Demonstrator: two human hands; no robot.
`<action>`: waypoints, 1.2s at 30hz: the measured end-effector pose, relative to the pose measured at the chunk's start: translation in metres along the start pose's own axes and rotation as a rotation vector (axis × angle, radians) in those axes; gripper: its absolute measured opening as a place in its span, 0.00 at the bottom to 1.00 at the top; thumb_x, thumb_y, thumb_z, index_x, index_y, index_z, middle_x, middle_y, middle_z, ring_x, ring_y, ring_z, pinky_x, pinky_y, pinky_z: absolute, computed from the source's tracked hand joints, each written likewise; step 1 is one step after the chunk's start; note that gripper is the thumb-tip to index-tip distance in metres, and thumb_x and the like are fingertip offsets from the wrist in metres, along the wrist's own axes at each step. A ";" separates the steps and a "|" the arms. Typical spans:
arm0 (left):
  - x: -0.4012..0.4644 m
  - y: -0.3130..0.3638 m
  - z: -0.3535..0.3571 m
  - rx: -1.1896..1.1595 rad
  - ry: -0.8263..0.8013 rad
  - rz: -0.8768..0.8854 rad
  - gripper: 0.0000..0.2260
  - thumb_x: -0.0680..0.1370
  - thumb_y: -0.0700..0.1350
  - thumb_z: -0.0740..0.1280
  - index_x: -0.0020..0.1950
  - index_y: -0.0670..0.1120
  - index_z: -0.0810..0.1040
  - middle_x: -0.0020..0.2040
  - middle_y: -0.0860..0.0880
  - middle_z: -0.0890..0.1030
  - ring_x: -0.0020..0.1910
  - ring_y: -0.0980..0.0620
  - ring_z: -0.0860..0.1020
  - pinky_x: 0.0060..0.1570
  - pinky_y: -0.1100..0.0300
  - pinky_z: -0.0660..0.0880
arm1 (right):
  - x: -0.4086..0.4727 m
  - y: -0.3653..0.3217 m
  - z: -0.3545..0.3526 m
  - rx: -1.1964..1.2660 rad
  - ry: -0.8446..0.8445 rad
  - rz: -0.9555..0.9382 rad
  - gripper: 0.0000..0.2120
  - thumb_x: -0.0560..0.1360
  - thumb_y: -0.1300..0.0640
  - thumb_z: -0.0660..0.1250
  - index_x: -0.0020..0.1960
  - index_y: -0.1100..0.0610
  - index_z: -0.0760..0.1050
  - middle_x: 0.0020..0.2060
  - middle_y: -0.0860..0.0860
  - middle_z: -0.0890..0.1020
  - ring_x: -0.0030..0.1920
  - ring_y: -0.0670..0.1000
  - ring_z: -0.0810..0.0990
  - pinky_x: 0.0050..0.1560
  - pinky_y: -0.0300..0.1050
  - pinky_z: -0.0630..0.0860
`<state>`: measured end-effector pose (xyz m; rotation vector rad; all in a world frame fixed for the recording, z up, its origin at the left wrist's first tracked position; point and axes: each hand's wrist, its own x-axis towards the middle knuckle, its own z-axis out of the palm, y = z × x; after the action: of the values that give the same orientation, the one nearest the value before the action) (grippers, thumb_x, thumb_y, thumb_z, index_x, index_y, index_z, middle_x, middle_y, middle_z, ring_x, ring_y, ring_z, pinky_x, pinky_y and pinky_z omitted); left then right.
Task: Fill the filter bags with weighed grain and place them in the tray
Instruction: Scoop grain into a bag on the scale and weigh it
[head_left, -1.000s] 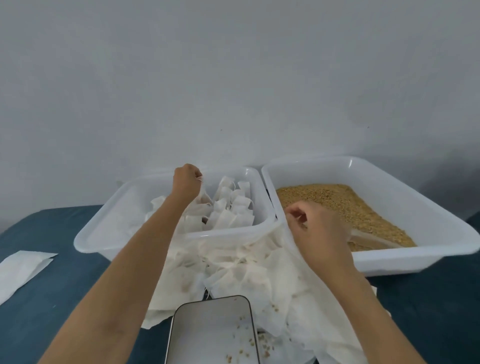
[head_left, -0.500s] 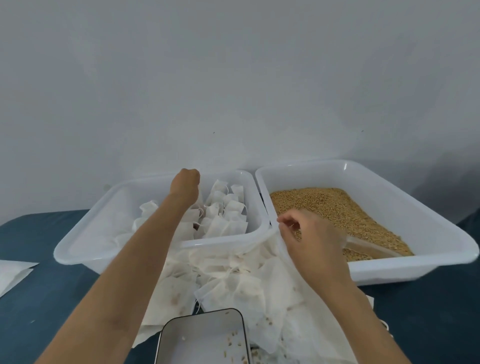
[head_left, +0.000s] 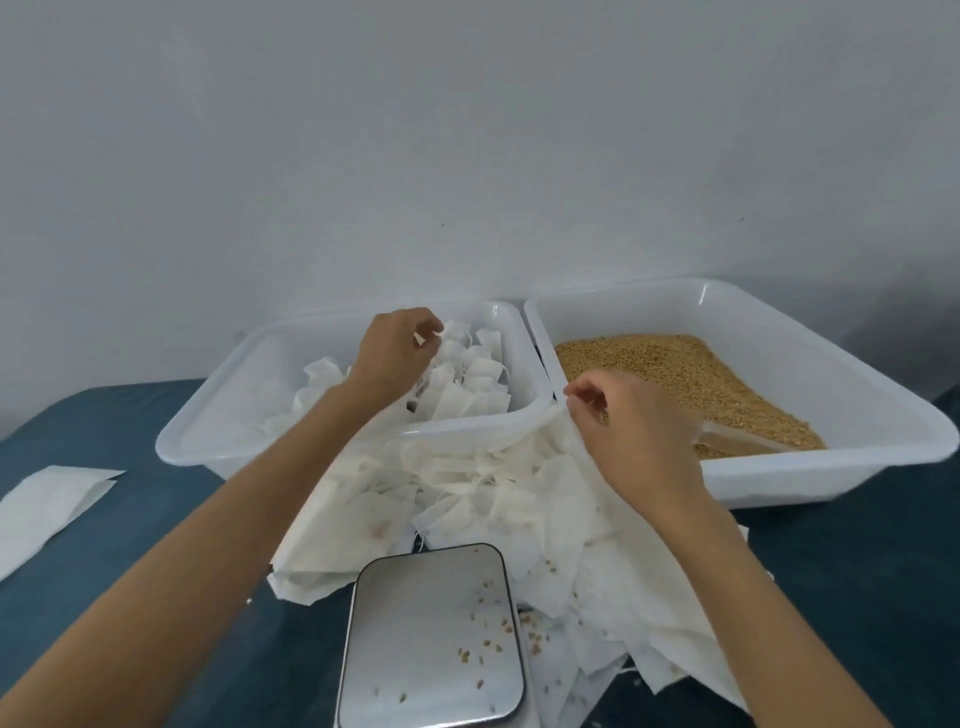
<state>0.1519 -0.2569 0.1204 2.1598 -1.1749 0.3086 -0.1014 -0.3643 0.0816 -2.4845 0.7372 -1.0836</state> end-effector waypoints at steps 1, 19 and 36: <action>-0.021 0.009 -0.008 -0.075 0.048 0.013 0.06 0.81 0.37 0.69 0.56 0.40 0.85 0.48 0.45 0.86 0.42 0.48 0.81 0.50 0.56 0.79 | 0.000 0.000 0.000 -0.010 -0.001 -0.007 0.06 0.81 0.54 0.67 0.55 0.52 0.82 0.45 0.45 0.83 0.44 0.44 0.78 0.43 0.40 0.74; -0.150 0.076 0.028 -0.137 -0.292 0.173 0.16 0.79 0.49 0.74 0.66 0.49 0.81 0.57 0.51 0.79 0.45 0.59 0.68 0.50 0.58 0.72 | -0.001 -0.003 -0.006 0.068 0.118 -0.010 0.07 0.80 0.58 0.67 0.53 0.57 0.83 0.43 0.49 0.85 0.42 0.48 0.80 0.46 0.45 0.79; -0.145 0.082 0.045 -0.266 -0.237 0.092 0.01 0.79 0.39 0.73 0.49 0.44 0.84 0.44 0.55 0.81 0.34 0.66 0.74 0.41 0.69 0.70 | -0.001 -0.004 -0.009 0.108 0.133 -0.017 0.07 0.80 0.59 0.68 0.54 0.57 0.83 0.44 0.49 0.85 0.43 0.48 0.81 0.50 0.46 0.80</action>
<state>-0.0019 -0.2216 0.0508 1.9497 -1.3650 -0.0660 -0.1073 -0.3611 0.0886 -2.3506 0.6772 -1.2704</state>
